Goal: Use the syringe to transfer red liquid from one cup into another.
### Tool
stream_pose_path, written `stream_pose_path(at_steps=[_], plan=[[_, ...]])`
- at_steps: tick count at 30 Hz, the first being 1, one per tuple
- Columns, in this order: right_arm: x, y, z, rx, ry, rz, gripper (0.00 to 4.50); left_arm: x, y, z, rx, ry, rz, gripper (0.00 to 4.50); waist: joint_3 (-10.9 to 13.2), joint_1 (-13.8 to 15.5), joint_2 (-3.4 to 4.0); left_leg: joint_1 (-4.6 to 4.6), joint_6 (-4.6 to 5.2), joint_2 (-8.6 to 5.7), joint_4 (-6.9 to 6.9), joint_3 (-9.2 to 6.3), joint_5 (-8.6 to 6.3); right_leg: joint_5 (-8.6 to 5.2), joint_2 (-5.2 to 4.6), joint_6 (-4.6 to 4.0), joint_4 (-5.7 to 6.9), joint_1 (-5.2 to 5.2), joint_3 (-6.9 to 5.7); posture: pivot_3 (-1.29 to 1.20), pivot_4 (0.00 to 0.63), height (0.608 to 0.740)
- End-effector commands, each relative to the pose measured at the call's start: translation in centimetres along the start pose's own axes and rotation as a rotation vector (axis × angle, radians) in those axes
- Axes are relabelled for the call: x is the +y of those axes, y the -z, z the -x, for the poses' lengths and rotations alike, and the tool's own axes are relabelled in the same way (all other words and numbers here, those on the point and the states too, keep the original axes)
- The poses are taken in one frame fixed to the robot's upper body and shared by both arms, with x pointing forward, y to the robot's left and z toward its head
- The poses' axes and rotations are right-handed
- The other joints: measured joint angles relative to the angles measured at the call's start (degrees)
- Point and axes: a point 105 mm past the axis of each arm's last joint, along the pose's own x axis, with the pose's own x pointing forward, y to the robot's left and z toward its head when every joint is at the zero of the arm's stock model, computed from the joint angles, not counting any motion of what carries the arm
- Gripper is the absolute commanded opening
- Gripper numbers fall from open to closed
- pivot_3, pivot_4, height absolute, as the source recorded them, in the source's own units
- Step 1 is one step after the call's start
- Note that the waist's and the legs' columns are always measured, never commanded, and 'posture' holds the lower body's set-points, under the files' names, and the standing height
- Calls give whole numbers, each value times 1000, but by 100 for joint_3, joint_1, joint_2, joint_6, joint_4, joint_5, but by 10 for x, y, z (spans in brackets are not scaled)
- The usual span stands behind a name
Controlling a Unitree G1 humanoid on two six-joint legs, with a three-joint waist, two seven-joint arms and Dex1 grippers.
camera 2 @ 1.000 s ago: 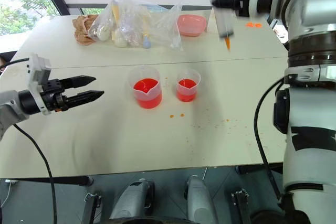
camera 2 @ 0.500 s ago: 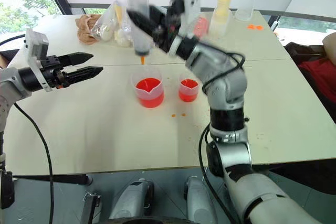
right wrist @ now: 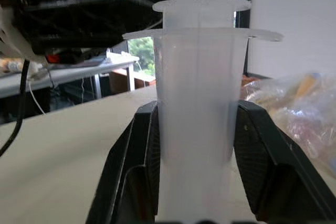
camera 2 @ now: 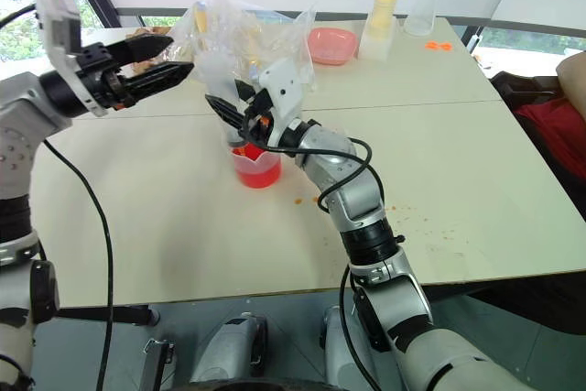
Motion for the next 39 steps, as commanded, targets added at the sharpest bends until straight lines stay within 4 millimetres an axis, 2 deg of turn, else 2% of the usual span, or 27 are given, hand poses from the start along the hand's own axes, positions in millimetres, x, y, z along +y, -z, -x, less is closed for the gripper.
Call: stream_pose_path(at_steps=[1,6,11,17,23,26,30,31,39], plan=[[3,-11,-5,-53,-5,60,1403,-1,-17,-6,-50,21,-79,3527,0,6,0,0,0,0,0,0,0,0,0,0,-1,0,0,0,150,740],[-1,-4,-3,-38,13,82,1403,4,-16,-14,-64,16,-99,3527,0,6,0,0,0,-1,0,1,0,0,0,0,-2,1,0,0,150,740],[-4,1,0,-25,35,89,1403,2,-13,-21,-69,45,-110,3527,0,3,0,0,0,0,0,-1,0,0,0,0,0,0,0,0,150,740],[-1,5,1,-15,32,105,1403,9,-6,-41,-69,-1,-174,3527,0,27,0,0,0,-1,2,0,0,0,0,0,0,1,0,0,150,740],[1,9,2,-6,30,109,1403,-4,6,-55,-45,64,-208,3527,0,0,0,-1,0,-1,3,0,0,0,0,0,0,1,1,0,150,740],[3,13,3,3,29,114,1403,-12,8,-59,-56,95,-198,2715,0,-10,0,0,0,0,2,0,0,0,2,0,2,0,1,0,150,740],[5,17,3,13,26,107,1403,-11,5,-63,-71,91,-192,847,0,8,0,0,0,0,4,-1,1,0,2,0,3,1,1,0,150,740],[5,17,3,15,24,105,1403,-12,4,-64,-74,93,-191,553,0,8,0,-1,0,0,4,-1,1,0,2,0,2,1,1,0,150,740],[20,28,-2,24,-2,50,1403,-8,-17,-68,-134,74,-222,553,0,5,0,0,0,0,4,-1,1,0,2,0,3,1,1,0,150,740]])
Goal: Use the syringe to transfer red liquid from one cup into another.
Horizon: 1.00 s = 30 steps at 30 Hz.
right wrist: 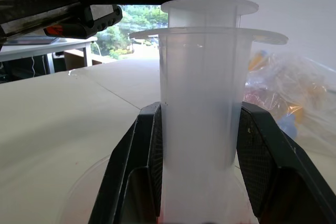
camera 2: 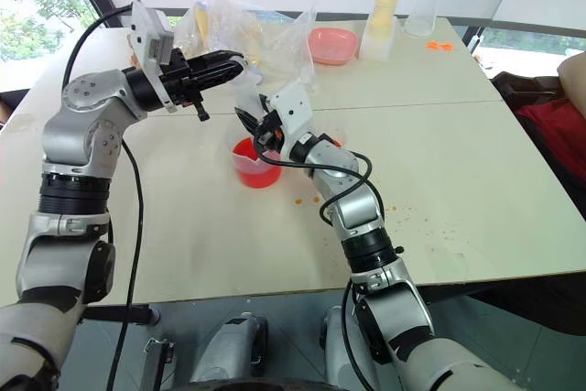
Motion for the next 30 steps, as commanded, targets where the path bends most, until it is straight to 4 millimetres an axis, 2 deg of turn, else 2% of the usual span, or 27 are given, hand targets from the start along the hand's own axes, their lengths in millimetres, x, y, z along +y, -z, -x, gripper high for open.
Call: stream_pose_path(at_steps=[1,8,20,29,30], plan=[[42,-5,-12,-40,-142,-26,1403,11,-40,-5,-91,-43,-105,553,0,2,0,0,0,0,0,0,0,0,0,0,0,0,0,0,150,740],[52,-1,-16,-36,-164,-58,1403,19,-50,-3,-100,-62,-145,553,0,0,0,0,0,0,0,-1,0,0,0,0,0,0,0,0,150,740],[55,2,-15,-25,-171,-68,1403,29,-61,-4,-143,-107,-163,553,0,1,0,0,0,0,0,-1,0,0,0,0,0,0,0,0,150,740],[52,1,-16,-28,-158,-61,1403,26,-56,-3,-132,-83,-145,553,0,-1,0,0,0,0,0,-1,0,0,1,0,1,0,0,0,150,740],[49,0,-17,-32,-149,-58,1403,21,-53,-1,-122,-48,-130,821,0,-3,0,0,0,0,0,-1,0,0,1,0,1,0,0,0,150,740]])
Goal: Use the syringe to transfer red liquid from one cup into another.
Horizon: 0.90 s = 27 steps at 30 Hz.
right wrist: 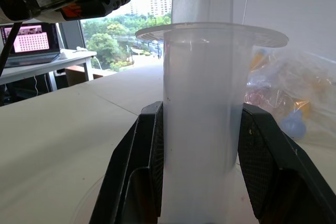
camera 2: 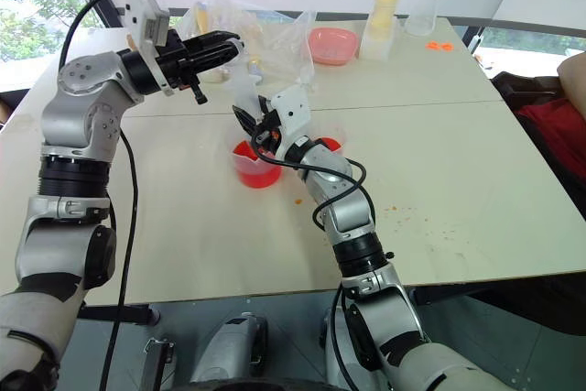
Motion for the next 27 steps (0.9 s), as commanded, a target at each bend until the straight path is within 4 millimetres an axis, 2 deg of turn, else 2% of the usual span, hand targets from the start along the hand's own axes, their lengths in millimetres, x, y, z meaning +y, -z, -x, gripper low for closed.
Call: stream_pose_path(at_steps=[1,2,7,9,13,16,20,24,27], plan=[[43,-3,-13,-12,-172,14,1403,4,-38,3,-96,-8,-60,1131,0,-8,0,0,0,0,0,1,0,0,0,0,0,0,0,0,150,740],[41,-5,-14,-15,-167,17,1403,2,-36,4,-89,1,-50,1423,0,-17,0,0,0,0,0,0,0,0,0,0,0,0,0,0,150,740],[29,-18,-14,-48,-137,36,1403,0,-29,15,-51,0,-16,3753,0,-53,0,1,0,0,0,-2,0,0,2,0,2,0,0,0,150,740],[22,-28,-14,-69,-120,39,1403,-4,-23,23,-22,13,4,3753,0,-87,0,0,0,1,0,-2,0,0,2,0,3,0,0,0,150,740],[8,-50,-12,-112,-79,36,1403,-22,-6,57,52,57,175,3753,1,-145,1,1,0,2,-1,-4,0,0,0,0,6,-1,3,0,150,740],[5,-55,-9,-120,-69,33,1403,-27,1,72,44,3,284,3753,1,-139,1,4,0,6,-4,-5,0,-1,6,-1,10,-4,8,0,150,740],[5,-57,-7,-120,-59,15,1403,-59,23,89,153,47,339,3753,1,-133,1,5,0,11,-3,-4,0,-1,9,-1,9,-3,10,0,150,740],[0,-63,-4,-131,-39,-21,1403,-58,24,100,170,-25,333,3753,0,-103,1,5,-1,11,-2,-3,0,1,8,-4,10,-3,14,0,150,740],[-10,-75,-1,-146,-16,-63,1403,-51,22,101,161,-71,305,3753,0,-96,1,6,-3,11,-1,-3,1,3,9,-7,9,-2,14,0,150,740]])
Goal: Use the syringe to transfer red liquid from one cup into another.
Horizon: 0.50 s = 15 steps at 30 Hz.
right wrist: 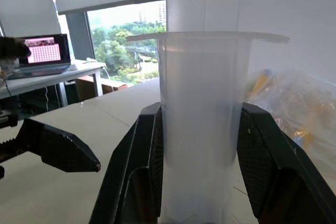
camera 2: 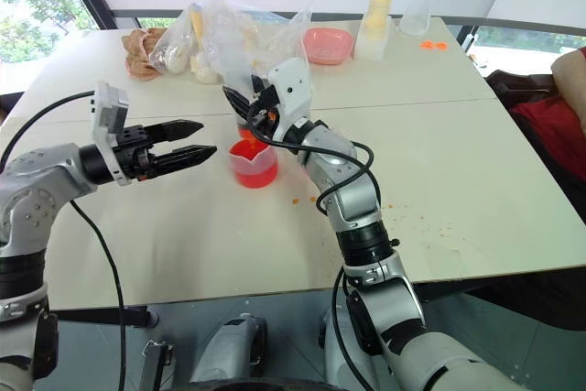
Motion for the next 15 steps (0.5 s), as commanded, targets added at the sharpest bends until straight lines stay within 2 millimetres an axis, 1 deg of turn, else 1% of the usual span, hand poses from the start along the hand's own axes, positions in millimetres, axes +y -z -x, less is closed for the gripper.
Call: stream_pose_path(at_steps=[1,4,5,8,11,13,15], plan=[[-6,-38,1,-102,9,-19,1403,3,-23,5,-66,-46,-83,3753,0,5,0,1,0,0,0,0,0,0,0,0,0,1,0,0,150,740],[-20,-59,9,-126,39,-16,1403,6,-29,1,-88,-53,-102,3753,0,19,0,0,-1,-1,1,1,0,1,0,-1,-1,1,-1,0,150,740],[-31,-70,14,-135,70,-1,1403,6,-32,-1,-94,-45,-108,3753,0,20,0,-1,0,-1,0,2,0,1,0,-1,-3,1,-1,0,150,740],[-51,-90,29,-139,129,35,1403,5,-34,-5,-99,-23,-115,3753,0,23,0,-1,0,-2,-1,3,0,1,0,-1,-5,2,-1,0,150,740],[-66,-99,48,-102,174,95,1403,4,-35,-12,-103,3,-119,3753,0,41,0,-1,0,-2,-2,4,0,1,0,-1,-8,2,-1,0,150,740],[-72,-100,62,-68,200,117,1403,4,-35,-18,-107,23,-121,3753,0,38,0,-2,0,-2,-2,5,0,1,0,-1,-9,3,-1,0,150,740],[-78,-99,73,-47,230,98,1403,3,-36,-25,-111,53,-125,3753,0,42,0,-1,1,-2,-2,5,0,1,1,-1,-9,3,0,0,150,740]])
